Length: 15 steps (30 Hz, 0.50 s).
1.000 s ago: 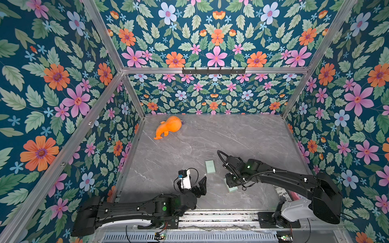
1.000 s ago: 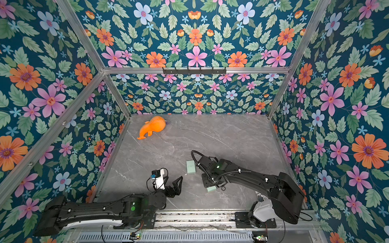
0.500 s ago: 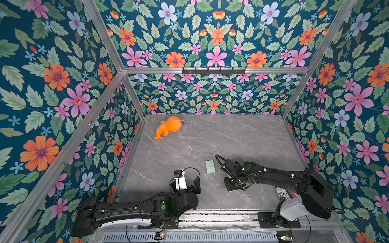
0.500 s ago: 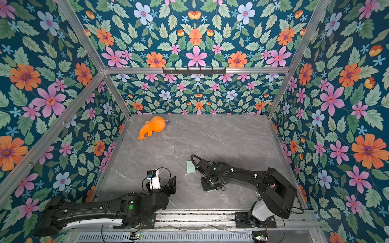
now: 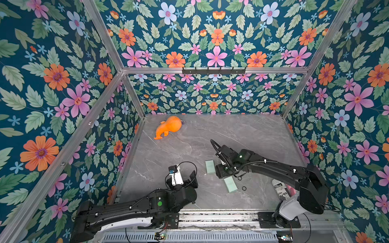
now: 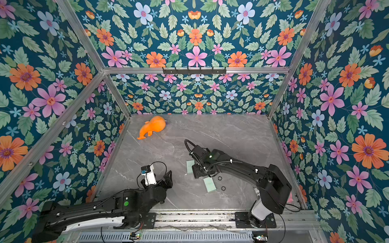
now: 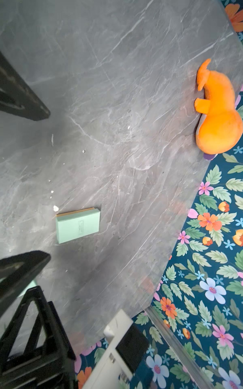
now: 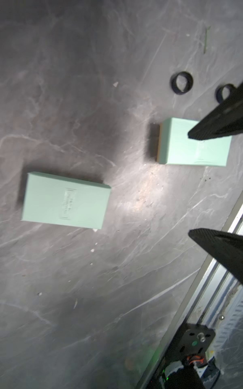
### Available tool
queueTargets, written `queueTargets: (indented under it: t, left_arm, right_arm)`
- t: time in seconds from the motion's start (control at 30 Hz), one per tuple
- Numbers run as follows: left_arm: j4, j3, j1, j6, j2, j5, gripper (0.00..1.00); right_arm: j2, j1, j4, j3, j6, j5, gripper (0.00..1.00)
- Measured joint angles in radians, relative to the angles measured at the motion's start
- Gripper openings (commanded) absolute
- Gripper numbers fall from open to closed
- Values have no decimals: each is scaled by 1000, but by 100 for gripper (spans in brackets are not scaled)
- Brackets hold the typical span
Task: Take the rings out of the lift-off lid box
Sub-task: Pick up the jewelry box from the center of the board.
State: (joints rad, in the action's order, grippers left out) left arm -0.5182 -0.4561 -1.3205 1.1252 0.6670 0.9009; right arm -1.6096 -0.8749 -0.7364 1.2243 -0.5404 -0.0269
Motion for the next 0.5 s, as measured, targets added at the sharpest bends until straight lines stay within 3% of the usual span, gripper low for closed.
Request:
queueTargets:
  t: [0.2,0.5]
  left_arm:
    - [2,-31,220,-138,-19,-130,99]
    - [37,-76,315,-265,61,-217,99]
  right_arm:
    - [-218,25,-39,208,50,-24,76]
    - [-441,26,-95,409,71,4,84]
